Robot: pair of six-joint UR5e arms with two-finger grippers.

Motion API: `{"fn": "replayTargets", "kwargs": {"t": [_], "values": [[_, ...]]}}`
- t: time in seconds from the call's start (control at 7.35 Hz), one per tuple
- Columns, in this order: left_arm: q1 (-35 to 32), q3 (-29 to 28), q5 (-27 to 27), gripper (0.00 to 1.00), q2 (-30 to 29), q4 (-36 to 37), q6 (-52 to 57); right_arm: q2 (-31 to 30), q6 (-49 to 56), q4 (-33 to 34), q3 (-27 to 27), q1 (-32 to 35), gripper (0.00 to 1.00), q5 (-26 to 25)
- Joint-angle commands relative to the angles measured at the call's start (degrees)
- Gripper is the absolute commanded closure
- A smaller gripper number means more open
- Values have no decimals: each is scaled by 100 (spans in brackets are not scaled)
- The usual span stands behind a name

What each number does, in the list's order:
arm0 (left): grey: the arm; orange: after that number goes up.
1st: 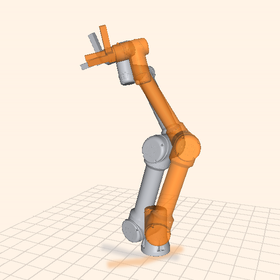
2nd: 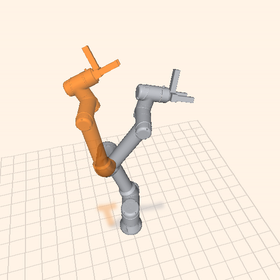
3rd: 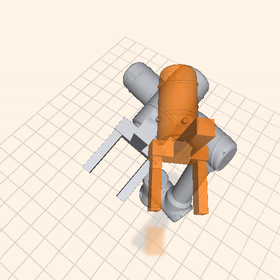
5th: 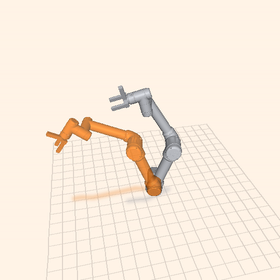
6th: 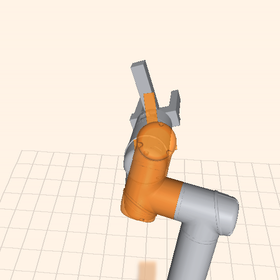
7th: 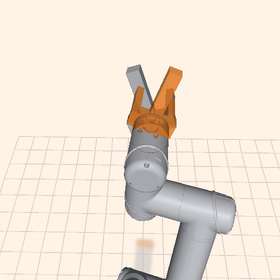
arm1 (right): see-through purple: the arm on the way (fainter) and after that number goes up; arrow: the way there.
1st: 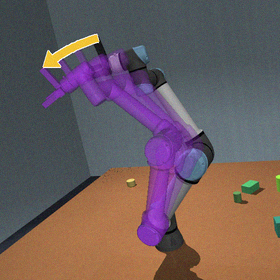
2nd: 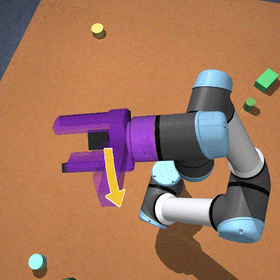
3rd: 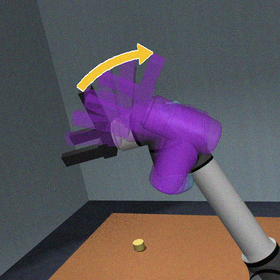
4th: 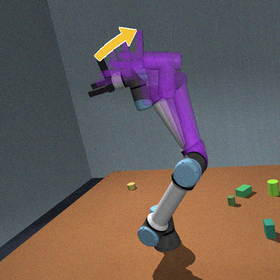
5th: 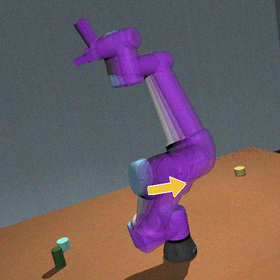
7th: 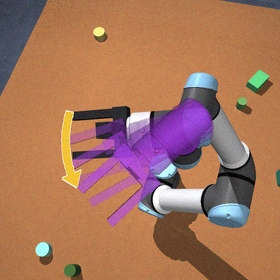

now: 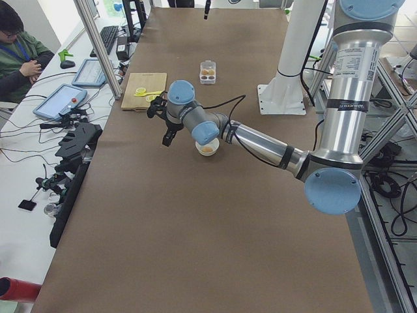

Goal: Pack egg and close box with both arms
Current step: 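Move the left gripper over the white bowl while the right arm moves in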

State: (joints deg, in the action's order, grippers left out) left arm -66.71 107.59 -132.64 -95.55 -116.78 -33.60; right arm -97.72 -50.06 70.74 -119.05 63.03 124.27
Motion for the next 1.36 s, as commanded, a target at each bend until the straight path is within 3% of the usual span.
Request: {"fn": "replayTargets", "kwargs": {"t": [0.0, 0.27, 0.68, 1.22], "values": [[402, 183, 273, 1, 19, -3, -60, 34, -345, 28, -144, -325, 1, -209], [815, 245, 353, 0, -7, -3, -7, 103, -748, 37, -189, -685, 2, -429], [1780, 245, 1588, 2, 168, 15, -7, 236, -1006, 46, -189, -898, 2, -597], [2399, -62, 1724, 3, 204, -3, -164, 227, -1006, 46, -180, -907, 1, -623]]}}
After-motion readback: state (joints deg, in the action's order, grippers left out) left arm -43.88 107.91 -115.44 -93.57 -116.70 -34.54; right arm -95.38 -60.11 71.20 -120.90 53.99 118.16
